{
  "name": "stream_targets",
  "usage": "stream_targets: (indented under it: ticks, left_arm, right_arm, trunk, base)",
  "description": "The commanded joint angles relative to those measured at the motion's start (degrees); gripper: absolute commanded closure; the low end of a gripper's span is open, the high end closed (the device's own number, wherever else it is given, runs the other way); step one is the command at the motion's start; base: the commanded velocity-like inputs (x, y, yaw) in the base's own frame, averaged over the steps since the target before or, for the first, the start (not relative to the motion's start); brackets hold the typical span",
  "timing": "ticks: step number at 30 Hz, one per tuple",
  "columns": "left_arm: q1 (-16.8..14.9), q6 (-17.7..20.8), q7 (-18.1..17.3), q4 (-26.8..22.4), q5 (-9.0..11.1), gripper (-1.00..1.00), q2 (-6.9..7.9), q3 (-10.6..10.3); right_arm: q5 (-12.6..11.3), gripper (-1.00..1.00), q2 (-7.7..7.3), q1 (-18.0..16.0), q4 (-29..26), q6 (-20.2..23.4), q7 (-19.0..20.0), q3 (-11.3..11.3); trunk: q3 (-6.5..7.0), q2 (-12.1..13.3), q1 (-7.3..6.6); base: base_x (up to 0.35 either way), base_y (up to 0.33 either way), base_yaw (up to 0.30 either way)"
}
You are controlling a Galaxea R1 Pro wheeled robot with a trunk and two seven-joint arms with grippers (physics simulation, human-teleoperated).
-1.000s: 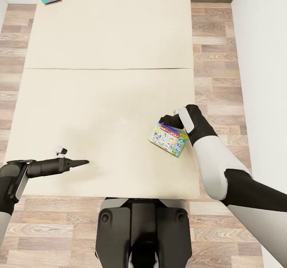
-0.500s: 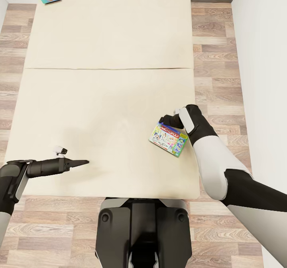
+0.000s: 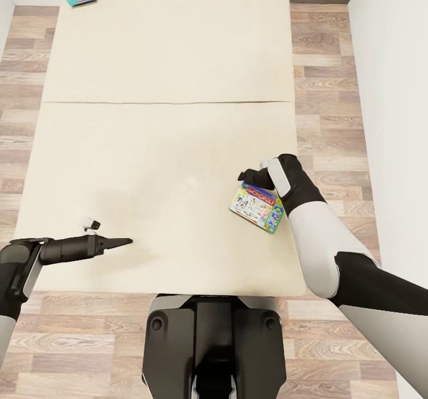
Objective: Put all the toys in the child's room - the three board games (two on the bed and one on the table), the two jigsaw puzzles on the table, and the tennis ball on the table - inside the toy box on the table in the child's room.
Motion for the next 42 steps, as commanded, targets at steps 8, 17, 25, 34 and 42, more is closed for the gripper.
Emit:
stream_targets:
  ticks: [8, 17, 25, 34, 42]
  left_arm:
    - [0.0, 0.6, -0.2, 0.0, 0.0, -1.0, 0.03, 0.0]
    - [0.0, 0.6, -0.2, 0.0, 0.0, -1.0, -0.04, 0.0]
    - [0.0, 0.6, -0.2, 0.0, 0.0, -1.0, -0.05, -0.1]
    - [0.0, 0.6, -0.2, 0.0, 0.0, -1.0, -0.05, -0.1]
    - [0.0, 0.6, -0.2, 0.0, 0.0, -1.0, -0.06, -0.1]
  right_arm:
    - [-0.6, -1.0, 0.06, 0.0, -0.1, 0.1, -0.5, -0.2]
    - [-0.6, -1.0, 0.06, 0.0, -0.2, 0.2, -0.5, -0.2]
    - [-0.5, -1.0, 0.06, 0.0, -0.3, 0.1, -0.5, -0.2]
    - [-0.5, -1.0, 0.06, -0.8, -0.4, 0.1, -0.5, -0.2]
    - [-0.2, -1.0, 0.06, -1.2, -0.4, 0.0, -0.6, -0.2]
  trunk:
    - [-0.06, -0.1, 0.04]
    - [-0.08, -0.1, 0.04]
    - [-0.31, -0.1, 0.04]
    - [-0.73, -0.1, 0.04]
    - [-1.15, -0.1, 0.04]
  base:
    - [0.0, 0.009, 0.0]
    - [0.0, 0.001, 0.0]
    - [0.0, 0.0, 0.0]
    - [0.0, 0.0, 0.0]
    - [0.0, 0.0, 0.0]
